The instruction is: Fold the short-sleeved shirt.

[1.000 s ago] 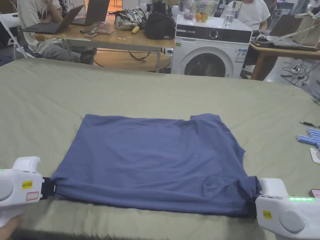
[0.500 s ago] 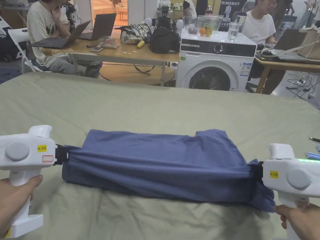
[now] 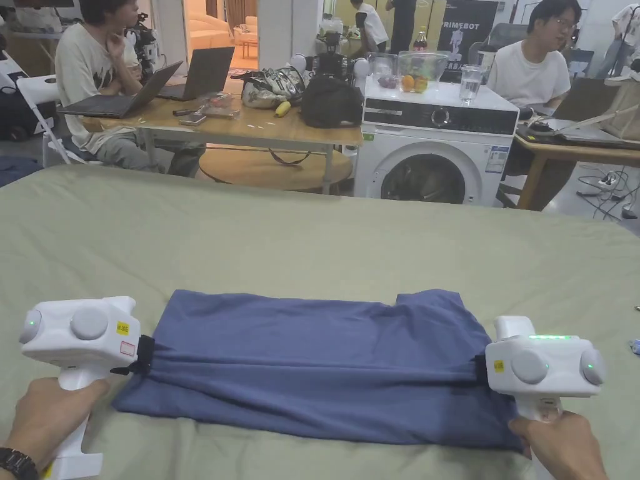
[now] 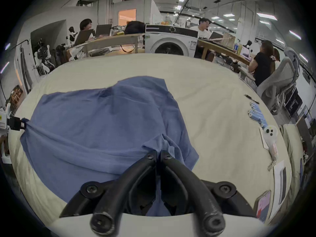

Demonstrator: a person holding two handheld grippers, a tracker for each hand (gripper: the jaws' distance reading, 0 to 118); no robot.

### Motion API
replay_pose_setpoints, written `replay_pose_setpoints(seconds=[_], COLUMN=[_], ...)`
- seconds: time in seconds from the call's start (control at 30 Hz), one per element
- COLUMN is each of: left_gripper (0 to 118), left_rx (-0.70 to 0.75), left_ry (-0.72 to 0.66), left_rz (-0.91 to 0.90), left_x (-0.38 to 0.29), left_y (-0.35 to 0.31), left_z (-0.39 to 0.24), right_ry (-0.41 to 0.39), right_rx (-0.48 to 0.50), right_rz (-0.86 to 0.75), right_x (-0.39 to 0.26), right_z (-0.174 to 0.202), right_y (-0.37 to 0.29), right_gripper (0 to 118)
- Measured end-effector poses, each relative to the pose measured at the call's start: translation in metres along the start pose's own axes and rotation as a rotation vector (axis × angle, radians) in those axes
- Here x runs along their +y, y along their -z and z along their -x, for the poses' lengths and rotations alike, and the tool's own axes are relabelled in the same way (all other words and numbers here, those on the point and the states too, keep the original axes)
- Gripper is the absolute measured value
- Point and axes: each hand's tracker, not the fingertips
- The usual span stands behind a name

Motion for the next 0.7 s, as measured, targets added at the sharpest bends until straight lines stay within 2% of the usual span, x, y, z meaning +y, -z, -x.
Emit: replay_pose_setpoints(seconds=[0.07, 0.1, 0.17, 0.2, 0.3, 0.4, 0.43, 0.47, 0.5, 0.53, 0.57, 0.6, 0.7], left_gripper=[2, 11, 30, 34, 36, 36, 36, 34, 25, 25, 20, 2, 0], left_rx=[-0.003, -0.002, 0.007, -0.009, -0.039, -0.056, -0.057, -0.059, -0.052, -0.043, -0.04, -0.03, -0.012], left_ry=[-0.011, -0.01, -0.011, -0.011, 0.016, 0.068, 0.072, 0.082, 0.085, 0.086, 0.095, 0.101, 0.114], left_rz=[0.008, 0.012, 0.01, -0.01, -0.117, -0.233, -0.277, -0.316, -0.359, -0.387, -0.402, -0.4, -0.395], left_x=[0.0, 0.001, 0.002, 0.001, -0.003, -0.017, -0.026, -0.036, -0.046, -0.051, -0.059, -0.067, -0.077], left_y=[0.003, 0.004, -0.003, -0.011, -0.035, -0.061, -0.068, -0.076, -0.082, -0.086, -0.09, -0.092, -0.095], left_z=[-0.001, -0.002, -0.002, -0.002, -0.011, -0.025, -0.029, -0.032, -0.036, -0.038, -0.04, -0.043, -0.043], right_ry=[0.002, 0.004, 0.019, 0.039, 0.077, 0.096, 0.102, 0.107, 0.107, 0.111, 0.115, 0.123, 0.131], right_rx=[0.001, 0.001, -0.003, -0.014, 0.012, 0.019, 0.015, 0.002, 0.0, 0.003, 0.004, 0.003, 0.023], right_rz=[0.004, 0.002, -0.03, -0.075, -0.164, -0.246, -0.281, -0.313, -0.328, -0.337, -0.343, -0.36, -0.376], right_x=[0.001, 0.001, 0.003, 0.004, 0.005, -0.003, -0.008, -0.013, -0.02, -0.024, -0.029, -0.035, -0.046], right_z=[-0.001, -0.001, -0.001, 0.001, 0.008, 0.022, 0.027, 0.033, 0.038, 0.041, 0.045, 0.048, 0.053], right_y=[0.002, 0.001, -0.008, -0.017, -0.044, -0.071, -0.079, -0.087, -0.092, -0.096, -0.1, -0.104, -0.11], right_gripper=[2, 8, 29, 41, 44, 42, 34, 18, 1, 1, 0, 0, 0])
